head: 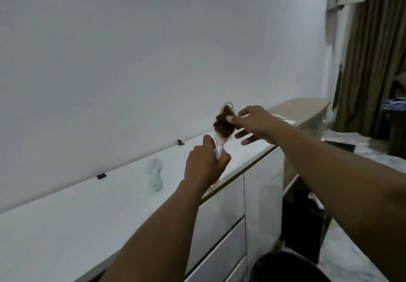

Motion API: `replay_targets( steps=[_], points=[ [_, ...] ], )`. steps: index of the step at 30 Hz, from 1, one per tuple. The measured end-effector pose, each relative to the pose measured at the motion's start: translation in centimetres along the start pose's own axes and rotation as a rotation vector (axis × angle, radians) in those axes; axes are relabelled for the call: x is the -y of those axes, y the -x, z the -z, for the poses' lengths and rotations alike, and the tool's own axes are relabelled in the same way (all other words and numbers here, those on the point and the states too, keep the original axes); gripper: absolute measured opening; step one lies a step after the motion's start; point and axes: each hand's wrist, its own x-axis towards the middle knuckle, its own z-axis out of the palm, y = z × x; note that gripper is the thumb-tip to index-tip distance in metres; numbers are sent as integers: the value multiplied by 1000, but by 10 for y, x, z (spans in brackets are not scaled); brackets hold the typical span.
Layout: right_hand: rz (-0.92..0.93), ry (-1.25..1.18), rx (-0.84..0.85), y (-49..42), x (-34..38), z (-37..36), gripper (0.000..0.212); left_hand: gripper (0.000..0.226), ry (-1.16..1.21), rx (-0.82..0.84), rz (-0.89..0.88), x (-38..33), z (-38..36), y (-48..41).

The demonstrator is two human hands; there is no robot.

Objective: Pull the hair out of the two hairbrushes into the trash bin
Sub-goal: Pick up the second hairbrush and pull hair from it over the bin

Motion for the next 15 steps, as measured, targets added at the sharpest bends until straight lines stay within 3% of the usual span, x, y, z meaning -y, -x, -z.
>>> replay_targets(
  steps=[3,8,15],
  points=[
    [-52,-58,-69,12,-40,36,37,29,53,53,-58,-27,-45,12],
    [-213,-140,-174,26,-137,70,36,34,126,204,-104,-40,-130,45],
    [-462,-267,-145,48,-294,62,13,24,181,512,-54,-9,-245,118]
  ],
)
